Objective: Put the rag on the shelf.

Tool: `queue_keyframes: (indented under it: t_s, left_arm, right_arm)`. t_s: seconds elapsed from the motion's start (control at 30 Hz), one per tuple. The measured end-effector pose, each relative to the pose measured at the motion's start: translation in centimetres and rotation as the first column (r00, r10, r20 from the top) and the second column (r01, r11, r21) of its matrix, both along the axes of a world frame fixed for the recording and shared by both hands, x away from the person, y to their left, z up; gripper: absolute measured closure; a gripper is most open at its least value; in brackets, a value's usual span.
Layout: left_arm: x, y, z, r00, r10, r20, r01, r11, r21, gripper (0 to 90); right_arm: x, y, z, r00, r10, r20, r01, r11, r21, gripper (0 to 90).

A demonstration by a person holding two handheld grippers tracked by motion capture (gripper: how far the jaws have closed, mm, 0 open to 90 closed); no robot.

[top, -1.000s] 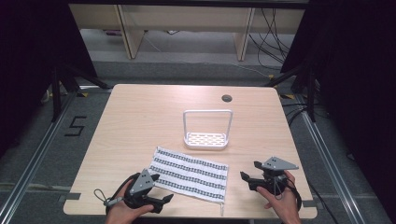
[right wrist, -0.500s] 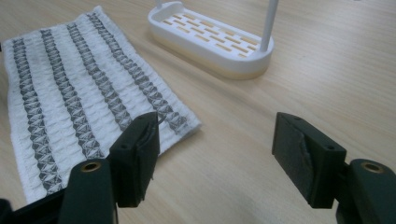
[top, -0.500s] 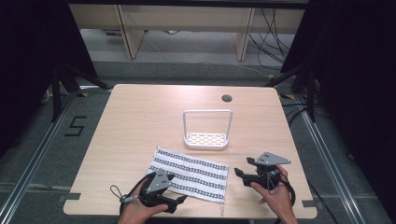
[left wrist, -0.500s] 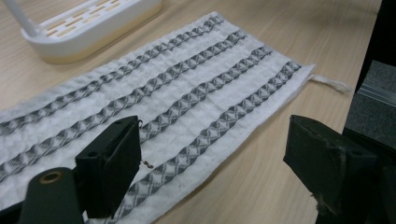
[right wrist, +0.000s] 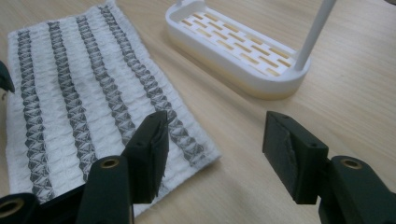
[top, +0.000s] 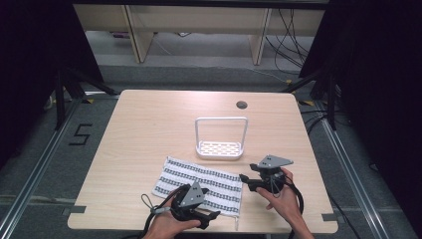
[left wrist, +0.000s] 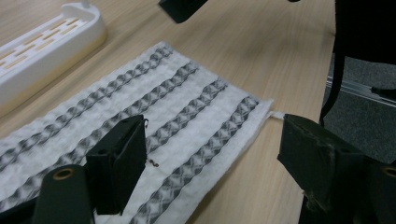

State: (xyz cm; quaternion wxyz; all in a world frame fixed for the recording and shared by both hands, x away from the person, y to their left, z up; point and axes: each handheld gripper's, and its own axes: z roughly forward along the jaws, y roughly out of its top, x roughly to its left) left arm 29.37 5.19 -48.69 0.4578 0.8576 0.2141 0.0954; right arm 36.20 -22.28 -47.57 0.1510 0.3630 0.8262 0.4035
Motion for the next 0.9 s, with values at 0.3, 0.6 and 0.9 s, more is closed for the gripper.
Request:
queue_keyframes:
  t_s: [0.3, 0.6, 0.9]
  left_arm:
    - [0.0, -3.0, -0.2, 0.9967, -0.082, -0.002, 0.082, 0.9965, 0.015, 30.2]
    - [0.0, -5.4, -1.3, 0.9908, -0.133, -0.024, 0.135, 0.9882, 0.072, 35.4]
    - [0.6, -6.2, -1.9, 0.9873, -0.157, -0.021, 0.159, 0.9798, 0.122, 44.0]
  right_arm:
    - [0.9, 0.9, -0.4, 0.9994, 0.013, -0.033, -0.013, 0.9999, 0.003, 44.1]
    - [1.3, 0.9, -0.9, 0.9974, 0.004, -0.071, -0.004, 0.9999, -0.009, 45.0]
    - [1.6, 1.5, -1.6, 0.9951, 0.006, -0.099, -0.009, 0.9996, -0.027, 47.7]
